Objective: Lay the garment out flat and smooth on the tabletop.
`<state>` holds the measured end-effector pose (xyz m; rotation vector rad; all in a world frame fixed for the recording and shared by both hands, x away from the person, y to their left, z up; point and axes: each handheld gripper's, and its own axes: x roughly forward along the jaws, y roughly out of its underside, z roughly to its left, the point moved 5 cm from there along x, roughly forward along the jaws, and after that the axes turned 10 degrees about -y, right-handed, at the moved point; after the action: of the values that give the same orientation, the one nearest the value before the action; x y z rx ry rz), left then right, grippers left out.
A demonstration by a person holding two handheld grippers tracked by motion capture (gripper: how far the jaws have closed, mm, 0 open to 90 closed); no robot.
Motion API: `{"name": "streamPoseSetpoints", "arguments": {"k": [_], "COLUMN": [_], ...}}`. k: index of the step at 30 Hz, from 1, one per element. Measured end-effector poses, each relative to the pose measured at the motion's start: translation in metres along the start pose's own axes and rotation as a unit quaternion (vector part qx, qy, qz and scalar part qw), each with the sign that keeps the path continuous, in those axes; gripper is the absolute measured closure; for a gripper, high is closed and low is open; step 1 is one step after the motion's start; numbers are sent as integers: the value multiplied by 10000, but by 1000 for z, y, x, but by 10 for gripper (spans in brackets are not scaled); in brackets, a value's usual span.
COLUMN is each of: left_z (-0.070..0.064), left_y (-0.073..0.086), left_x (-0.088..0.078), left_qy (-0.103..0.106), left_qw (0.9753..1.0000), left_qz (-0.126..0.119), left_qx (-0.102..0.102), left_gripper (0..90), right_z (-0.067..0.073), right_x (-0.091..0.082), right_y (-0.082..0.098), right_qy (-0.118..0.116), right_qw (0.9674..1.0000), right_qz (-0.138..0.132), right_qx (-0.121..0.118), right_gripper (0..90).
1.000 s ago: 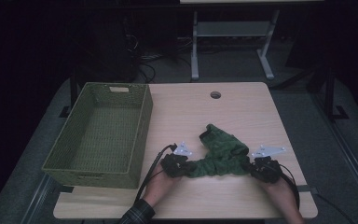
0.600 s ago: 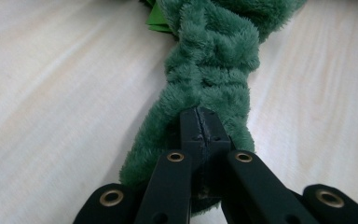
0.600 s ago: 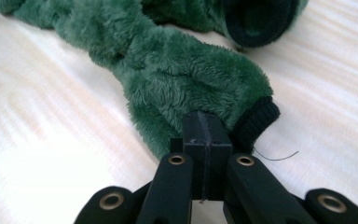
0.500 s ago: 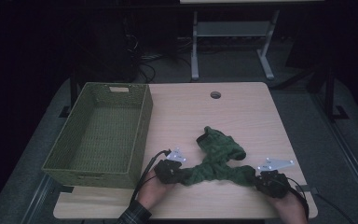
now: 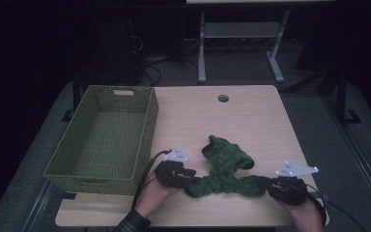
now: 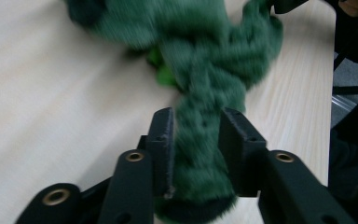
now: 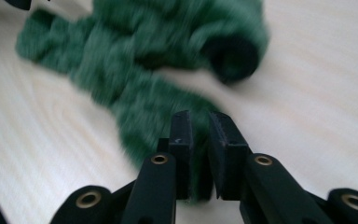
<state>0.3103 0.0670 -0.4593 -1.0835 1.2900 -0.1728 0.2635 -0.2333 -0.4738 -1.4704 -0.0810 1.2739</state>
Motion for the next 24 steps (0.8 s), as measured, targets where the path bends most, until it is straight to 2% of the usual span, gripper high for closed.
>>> {"name": "streamPoseSetpoints", "arguments": {"k": [4, 8, 11, 15, 18, 19, 22, 24], "left_z": [14, 26, 32, 35, 36, 35, 32, 31], "left_y": [-24, -48, -61, -69, -71, -71, -68, -66], "left_x": [0, 7, 16, 27, 37, 41, 52, 58], "left_qy": [-117, -190, -187, -191, -127, -90, -5, -7], "left_qw": [9999, 9997, 9996, 9995, 9997, 9997, 9999, 9999], "left_qz": [-97, -158, -199, -235, -212, -216, -109, -50], "left_qx": [1, 24, 42, 98, 75, 13, 40, 115], "left_gripper": [587, 579, 543, 481, 449, 443, 473, 570], "right_z": [-15, -32, -39, -40, -37, -37, -38, -39], "right_x": [-1, 9, 17, 22, 23, 25, 32, 38], "right_y": [-23, -43, -52, -56, -52, -51, -46, -45], "right_qy": [59, 104, 86, -84, -236, -242, -221, -228], "right_qw": [9998, 9998, 9998, 9997, 9993, 9993, 9991, 9989], "right_qz": [-175, -138, -155, -136, -151, -132, 46, 131], "right_qx": [32, 73, 70, 170, 248, 271, 347, 401], "right_gripper": [730, 697, 669, 608, 547, 527, 494, 527]}}
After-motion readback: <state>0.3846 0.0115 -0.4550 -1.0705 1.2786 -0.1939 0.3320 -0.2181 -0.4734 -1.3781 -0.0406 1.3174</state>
